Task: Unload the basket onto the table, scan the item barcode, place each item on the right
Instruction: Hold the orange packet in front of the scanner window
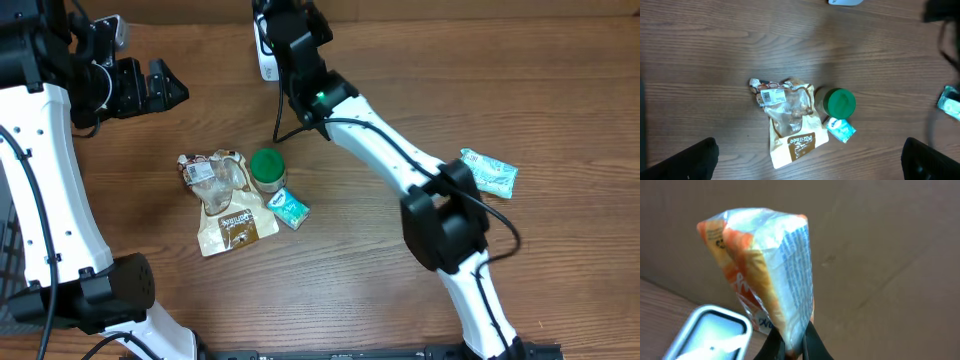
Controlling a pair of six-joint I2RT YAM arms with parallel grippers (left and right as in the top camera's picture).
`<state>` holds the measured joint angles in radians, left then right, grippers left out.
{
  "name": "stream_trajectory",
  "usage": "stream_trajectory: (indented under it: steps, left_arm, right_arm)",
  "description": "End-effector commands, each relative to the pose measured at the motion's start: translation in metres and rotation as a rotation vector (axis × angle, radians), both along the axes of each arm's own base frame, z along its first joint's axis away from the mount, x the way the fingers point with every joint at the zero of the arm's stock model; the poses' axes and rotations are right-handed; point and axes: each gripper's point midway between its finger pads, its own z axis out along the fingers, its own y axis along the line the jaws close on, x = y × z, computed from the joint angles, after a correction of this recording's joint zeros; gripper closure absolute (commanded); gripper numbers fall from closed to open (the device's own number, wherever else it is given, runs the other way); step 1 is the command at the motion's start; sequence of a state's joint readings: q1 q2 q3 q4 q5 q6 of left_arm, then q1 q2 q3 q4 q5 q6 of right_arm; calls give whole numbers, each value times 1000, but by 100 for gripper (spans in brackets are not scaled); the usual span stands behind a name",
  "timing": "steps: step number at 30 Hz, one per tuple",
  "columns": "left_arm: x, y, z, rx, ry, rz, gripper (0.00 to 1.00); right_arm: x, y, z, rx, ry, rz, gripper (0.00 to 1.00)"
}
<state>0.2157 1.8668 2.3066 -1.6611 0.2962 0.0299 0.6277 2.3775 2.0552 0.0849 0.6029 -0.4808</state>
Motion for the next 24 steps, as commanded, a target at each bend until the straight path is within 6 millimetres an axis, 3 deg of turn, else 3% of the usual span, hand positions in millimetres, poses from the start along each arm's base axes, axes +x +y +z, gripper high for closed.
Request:
stream_trajectory:
  steps: [1, 6, 10, 14, 24]
  left_arm:
    - [-1, -4, 8, 4, -26, -24, 1]
    - [-1, -4, 8, 4, -26, -24, 0]
    - [-1, -4, 8, 4, -26, -24, 0]
    - [-1, -4, 8, 4, -26, -24, 0]
    - [-1, -4, 8, 4, -26, -24, 1]
  right_arm:
    - [12, 10, -28, -205, -19, 76, 96]
    - [18, 23, -87, -336, 35, 178, 96]
    - [21, 21, -110, -351, 66, 186, 96]
    - [21, 20, -118, -358, 81, 189, 96]
    - [22, 19, -118, -354, 78, 183, 96]
